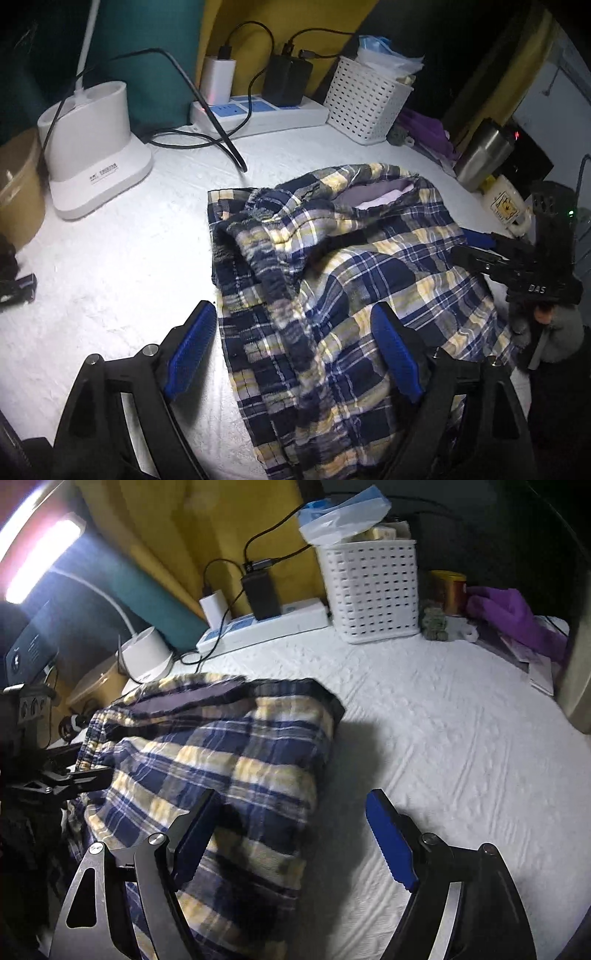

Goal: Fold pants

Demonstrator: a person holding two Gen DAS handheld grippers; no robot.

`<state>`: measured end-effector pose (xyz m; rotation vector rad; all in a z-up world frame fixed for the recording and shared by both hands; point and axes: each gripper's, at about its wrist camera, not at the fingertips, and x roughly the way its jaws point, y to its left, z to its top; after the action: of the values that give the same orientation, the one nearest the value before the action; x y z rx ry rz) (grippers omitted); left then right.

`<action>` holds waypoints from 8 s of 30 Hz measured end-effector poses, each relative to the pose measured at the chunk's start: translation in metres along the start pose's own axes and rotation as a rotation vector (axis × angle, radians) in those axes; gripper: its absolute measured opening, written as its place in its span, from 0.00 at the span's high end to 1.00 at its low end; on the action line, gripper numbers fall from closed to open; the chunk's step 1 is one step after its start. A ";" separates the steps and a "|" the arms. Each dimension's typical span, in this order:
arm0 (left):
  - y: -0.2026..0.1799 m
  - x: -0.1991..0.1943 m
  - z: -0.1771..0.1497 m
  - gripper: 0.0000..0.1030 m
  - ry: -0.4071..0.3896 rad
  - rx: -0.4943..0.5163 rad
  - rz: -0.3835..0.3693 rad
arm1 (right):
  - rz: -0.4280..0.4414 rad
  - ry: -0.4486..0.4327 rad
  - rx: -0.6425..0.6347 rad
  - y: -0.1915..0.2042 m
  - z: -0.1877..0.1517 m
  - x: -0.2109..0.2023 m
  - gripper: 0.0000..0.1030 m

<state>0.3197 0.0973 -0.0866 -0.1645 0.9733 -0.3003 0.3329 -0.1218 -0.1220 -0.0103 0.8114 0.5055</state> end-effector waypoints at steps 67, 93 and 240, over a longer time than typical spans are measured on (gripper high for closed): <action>-0.095 -0.160 -0.037 0.75 -0.414 0.246 0.148 | -0.010 -0.351 -0.258 0.103 -0.023 -0.169 0.84; -0.091 -0.250 -0.094 0.75 -0.597 0.224 0.195 | 0.037 -0.492 -0.393 0.183 -0.059 -0.244 0.84; 0.102 -0.197 -0.126 0.30 -0.262 -0.162 0.389 | 0.085 -0.028 -0.189 0.193 -0.020 0.027 0.48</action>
<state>0.1299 0.2572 -0.0293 -0.1539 0.7485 0.1553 0.2505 0.0557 -0.1193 -0.1431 0.7365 0.6598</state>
